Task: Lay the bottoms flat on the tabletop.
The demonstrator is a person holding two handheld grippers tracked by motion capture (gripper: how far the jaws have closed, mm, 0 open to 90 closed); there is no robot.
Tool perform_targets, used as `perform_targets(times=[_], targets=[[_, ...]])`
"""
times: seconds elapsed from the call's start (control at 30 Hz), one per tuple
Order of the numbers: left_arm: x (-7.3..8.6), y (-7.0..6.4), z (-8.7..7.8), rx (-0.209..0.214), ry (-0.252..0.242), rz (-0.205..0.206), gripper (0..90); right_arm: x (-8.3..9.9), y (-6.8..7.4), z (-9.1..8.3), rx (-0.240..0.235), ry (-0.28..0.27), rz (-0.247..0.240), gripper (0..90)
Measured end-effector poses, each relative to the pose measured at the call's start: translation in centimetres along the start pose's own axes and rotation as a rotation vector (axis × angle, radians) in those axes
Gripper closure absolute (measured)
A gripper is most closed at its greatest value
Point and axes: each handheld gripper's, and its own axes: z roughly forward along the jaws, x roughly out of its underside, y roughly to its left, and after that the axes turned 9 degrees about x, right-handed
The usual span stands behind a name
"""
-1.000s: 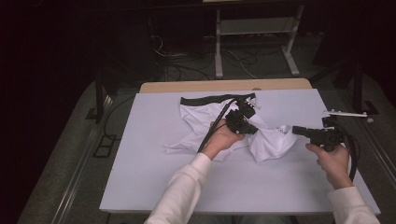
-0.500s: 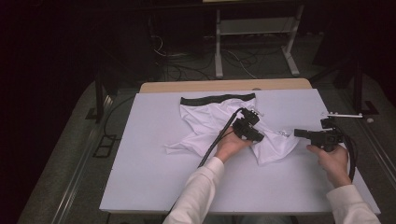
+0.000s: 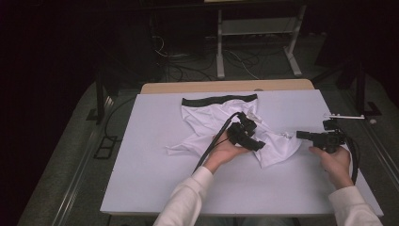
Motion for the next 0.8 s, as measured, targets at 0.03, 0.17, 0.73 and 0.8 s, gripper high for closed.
perform_targets(times=[0.03,0.17,0.73,0.8], targets=[[0.3,-0.3,0.0,0.013,-0.012,0.005,39.5,0.0,0.0,0.0,0.001,0.001,-0.002,86.7],[1.7,-1.1,0.5,0.075,-0.032,0.029,40.0,0.0,0.2,0.1,0.002,0.004,-0.006,86.7],[4.0,-2.6,5.2,0.098,-0.007,0.128,54.6,0.0,0.3,0.2,0.0,0.009,-0.01,86.7],[3.9,-2.8,5.4,0.061,0.0,0.162,62.5,0.0,0.3,0.1,0.0,0.007,-0.011,86.7]])
